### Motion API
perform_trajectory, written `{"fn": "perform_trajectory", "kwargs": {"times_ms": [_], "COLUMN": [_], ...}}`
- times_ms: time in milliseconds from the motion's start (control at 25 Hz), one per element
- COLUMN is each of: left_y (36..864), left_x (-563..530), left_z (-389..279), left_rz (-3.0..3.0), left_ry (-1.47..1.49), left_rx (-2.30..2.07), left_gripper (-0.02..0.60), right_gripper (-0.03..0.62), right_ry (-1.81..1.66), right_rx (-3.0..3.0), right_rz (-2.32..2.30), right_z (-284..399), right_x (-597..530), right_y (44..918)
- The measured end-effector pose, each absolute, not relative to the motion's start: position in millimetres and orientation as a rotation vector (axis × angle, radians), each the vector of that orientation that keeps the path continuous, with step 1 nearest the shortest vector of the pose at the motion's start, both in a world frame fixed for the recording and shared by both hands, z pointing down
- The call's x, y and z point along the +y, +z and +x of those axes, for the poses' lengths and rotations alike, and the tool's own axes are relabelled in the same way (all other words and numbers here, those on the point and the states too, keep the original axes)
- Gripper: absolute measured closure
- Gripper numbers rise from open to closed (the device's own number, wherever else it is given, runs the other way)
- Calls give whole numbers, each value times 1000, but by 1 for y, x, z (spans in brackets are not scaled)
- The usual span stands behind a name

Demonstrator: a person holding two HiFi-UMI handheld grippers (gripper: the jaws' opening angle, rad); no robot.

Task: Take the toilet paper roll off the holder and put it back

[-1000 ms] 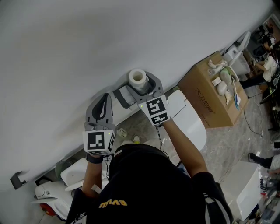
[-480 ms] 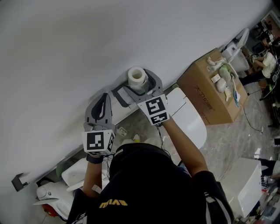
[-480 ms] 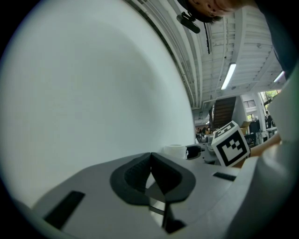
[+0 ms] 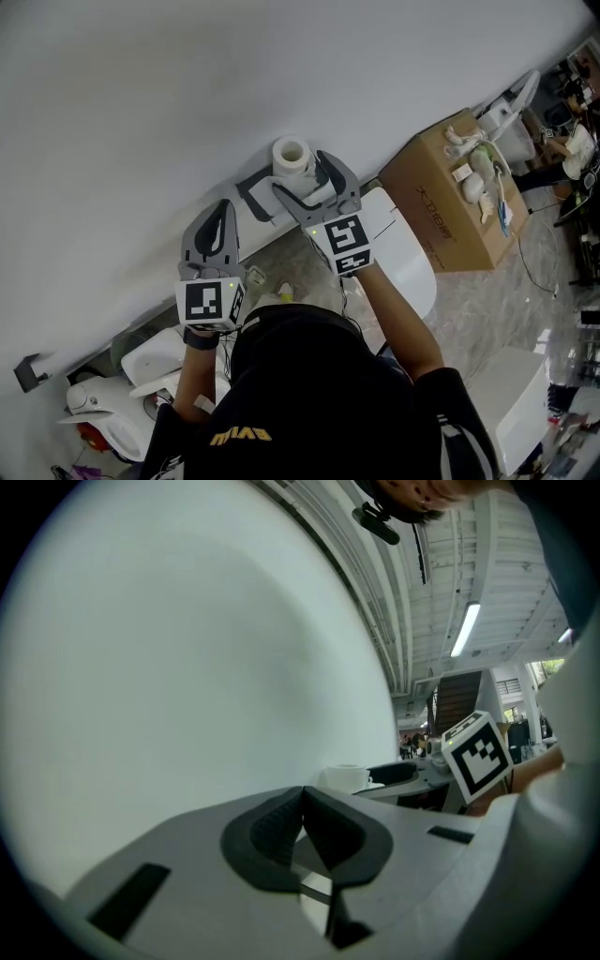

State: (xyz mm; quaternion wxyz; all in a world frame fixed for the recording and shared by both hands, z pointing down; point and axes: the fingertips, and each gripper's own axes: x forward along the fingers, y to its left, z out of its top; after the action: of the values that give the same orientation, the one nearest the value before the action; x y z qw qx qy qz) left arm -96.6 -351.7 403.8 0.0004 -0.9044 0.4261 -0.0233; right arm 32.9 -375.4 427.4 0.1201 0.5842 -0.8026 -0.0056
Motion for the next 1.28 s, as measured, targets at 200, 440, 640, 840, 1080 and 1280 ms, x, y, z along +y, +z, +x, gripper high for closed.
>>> {"fn": "perform_trajectory", "kwargs": {"times_ms": [200,440,640,840,1080,1280], "left_y": [397,392,379,377,388,399], "left_x": [-335,-299,-248,-192,-132,-94], "left_z": [-94,-82,-51,-39,-28,-31], "left_rz": [-2813,-2769,-2745,-2713,-2702,-2685], "left_ry": [-109,-172,-202,-205,-215,-210], "left_rx": [1358,1422,1376,1424,1466,1532], "left_gripper": [571,571,571,571,571,571], "right_gripper": [192,195,197,203,209,210], "right_ry": [0,8,21,15,16,13], "right_rx": [-2379,-2453,-2499,-2537,-2559,-2571], "right_rz": [1711,1682,1672,1648,1613,1586], "right_z": [44,59,77,93,108,112], "right_x": [-354,-311,-262,-208,-153,-116], "right_y": [419,403,391,386,390,395]}}
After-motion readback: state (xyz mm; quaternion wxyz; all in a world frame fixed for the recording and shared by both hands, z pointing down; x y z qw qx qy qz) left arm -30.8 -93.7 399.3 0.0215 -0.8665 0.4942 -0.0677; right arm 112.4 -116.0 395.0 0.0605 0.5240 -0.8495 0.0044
